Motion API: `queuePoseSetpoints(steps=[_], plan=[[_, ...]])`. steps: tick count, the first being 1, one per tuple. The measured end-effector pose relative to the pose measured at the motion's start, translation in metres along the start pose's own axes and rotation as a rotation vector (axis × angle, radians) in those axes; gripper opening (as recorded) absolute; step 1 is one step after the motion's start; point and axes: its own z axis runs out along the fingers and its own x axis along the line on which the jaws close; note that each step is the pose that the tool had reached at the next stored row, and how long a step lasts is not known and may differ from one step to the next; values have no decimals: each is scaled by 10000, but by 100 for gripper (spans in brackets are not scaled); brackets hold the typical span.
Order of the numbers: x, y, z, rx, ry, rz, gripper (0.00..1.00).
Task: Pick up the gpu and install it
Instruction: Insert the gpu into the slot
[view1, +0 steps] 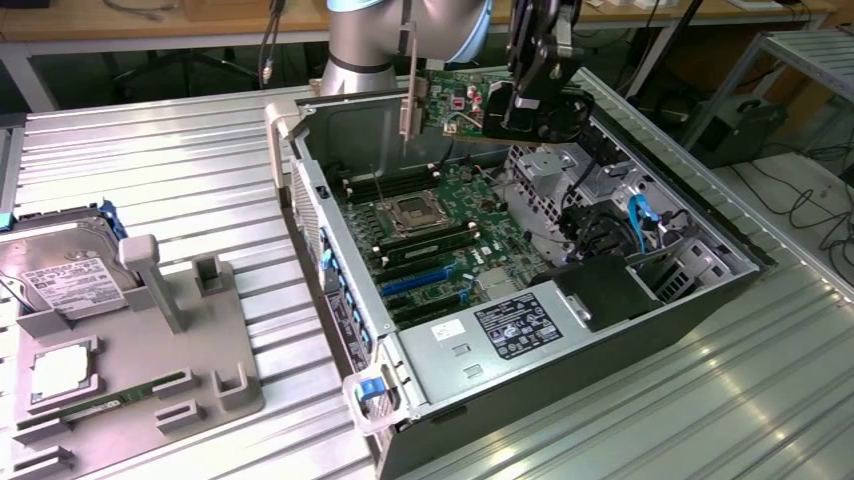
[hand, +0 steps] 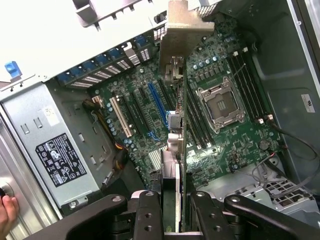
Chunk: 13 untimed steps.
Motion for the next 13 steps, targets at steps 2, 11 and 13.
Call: queuePoseSetpoints(steps=[2,11,13], plan=[[0,0,0,0,-2,-28,27],[-1,-3,0,1,-8,-165,27],[-2,-4,0,0,-9,-192,27]])
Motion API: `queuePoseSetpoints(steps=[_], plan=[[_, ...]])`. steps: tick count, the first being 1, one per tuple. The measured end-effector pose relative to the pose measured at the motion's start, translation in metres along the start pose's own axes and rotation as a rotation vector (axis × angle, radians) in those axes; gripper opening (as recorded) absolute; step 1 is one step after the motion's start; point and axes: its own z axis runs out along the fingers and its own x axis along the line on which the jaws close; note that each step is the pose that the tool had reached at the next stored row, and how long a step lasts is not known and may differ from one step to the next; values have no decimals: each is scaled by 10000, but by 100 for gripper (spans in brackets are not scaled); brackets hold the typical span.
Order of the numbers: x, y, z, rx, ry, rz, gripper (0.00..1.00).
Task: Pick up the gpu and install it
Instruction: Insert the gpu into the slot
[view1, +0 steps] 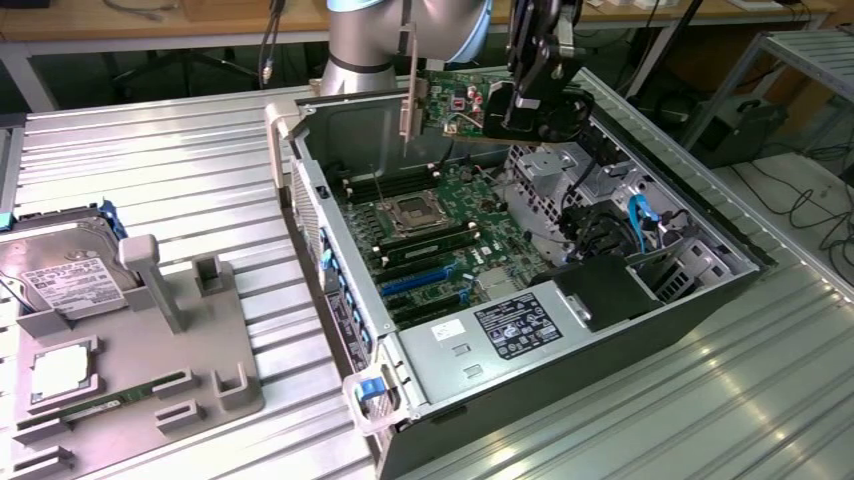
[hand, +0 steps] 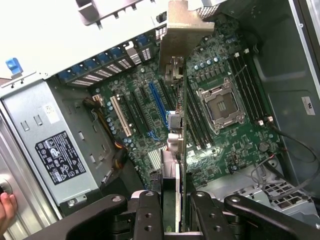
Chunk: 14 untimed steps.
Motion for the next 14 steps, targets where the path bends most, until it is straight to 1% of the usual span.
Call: queuePoseSetpoints(steps=[14], plan=[[-1,-3,0,1,-10,-221,27]])
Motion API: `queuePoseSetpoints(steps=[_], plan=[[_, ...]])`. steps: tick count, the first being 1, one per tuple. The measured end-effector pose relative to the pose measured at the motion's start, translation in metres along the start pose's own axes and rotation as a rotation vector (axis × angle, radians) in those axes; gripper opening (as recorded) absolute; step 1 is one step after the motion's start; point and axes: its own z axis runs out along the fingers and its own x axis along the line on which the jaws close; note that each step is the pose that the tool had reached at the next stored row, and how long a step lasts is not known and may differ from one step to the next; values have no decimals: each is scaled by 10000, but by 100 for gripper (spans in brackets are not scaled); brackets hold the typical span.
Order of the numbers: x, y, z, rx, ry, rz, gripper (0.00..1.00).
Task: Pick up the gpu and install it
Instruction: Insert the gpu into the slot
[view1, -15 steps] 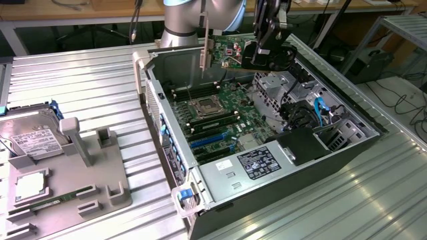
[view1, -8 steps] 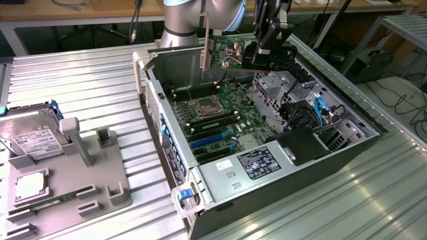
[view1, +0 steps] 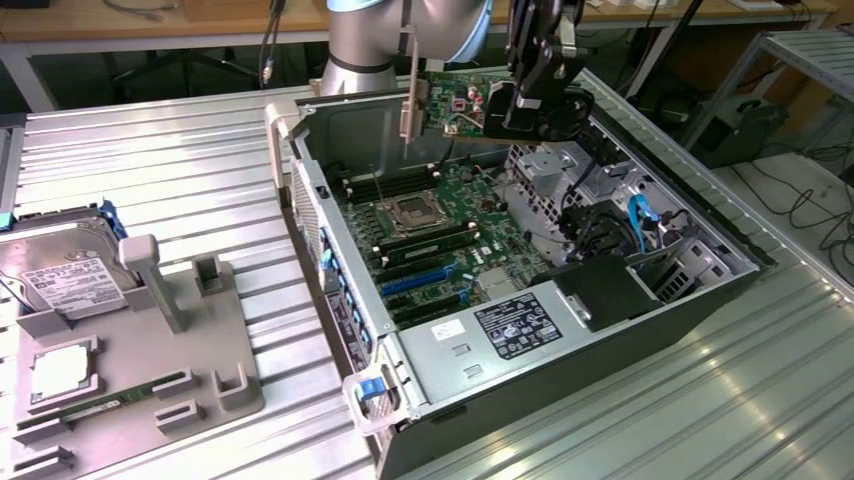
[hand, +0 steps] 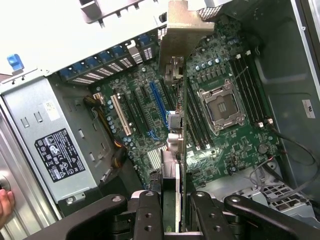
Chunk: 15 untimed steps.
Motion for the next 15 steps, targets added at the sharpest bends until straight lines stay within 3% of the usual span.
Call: queuePoseSetpoints(steps=[15], plan=[[-1,-1,0,2,-10,-217,27]])
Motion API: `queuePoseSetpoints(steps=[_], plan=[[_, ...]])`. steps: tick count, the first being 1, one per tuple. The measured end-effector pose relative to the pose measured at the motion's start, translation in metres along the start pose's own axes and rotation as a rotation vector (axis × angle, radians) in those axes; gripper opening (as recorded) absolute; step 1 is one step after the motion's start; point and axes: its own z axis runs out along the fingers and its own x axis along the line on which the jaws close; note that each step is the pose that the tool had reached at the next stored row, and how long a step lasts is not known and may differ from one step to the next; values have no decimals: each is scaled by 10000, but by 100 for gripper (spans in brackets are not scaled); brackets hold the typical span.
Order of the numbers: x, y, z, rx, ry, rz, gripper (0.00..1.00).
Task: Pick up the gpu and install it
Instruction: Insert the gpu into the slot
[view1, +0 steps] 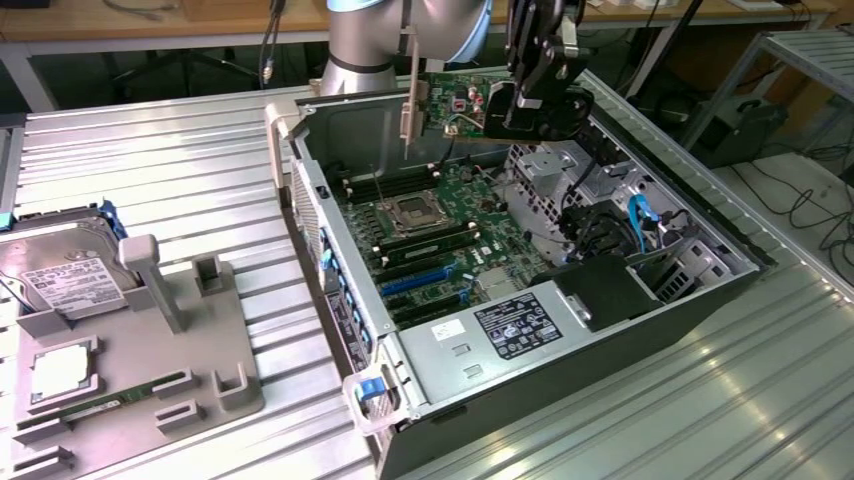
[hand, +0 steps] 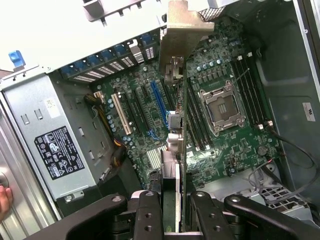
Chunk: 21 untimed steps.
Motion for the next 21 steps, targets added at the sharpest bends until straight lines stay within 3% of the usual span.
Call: queuePoseSetpoints(steps=[21], plan=[[-3,-1,3,-8,-23,-16,27]])
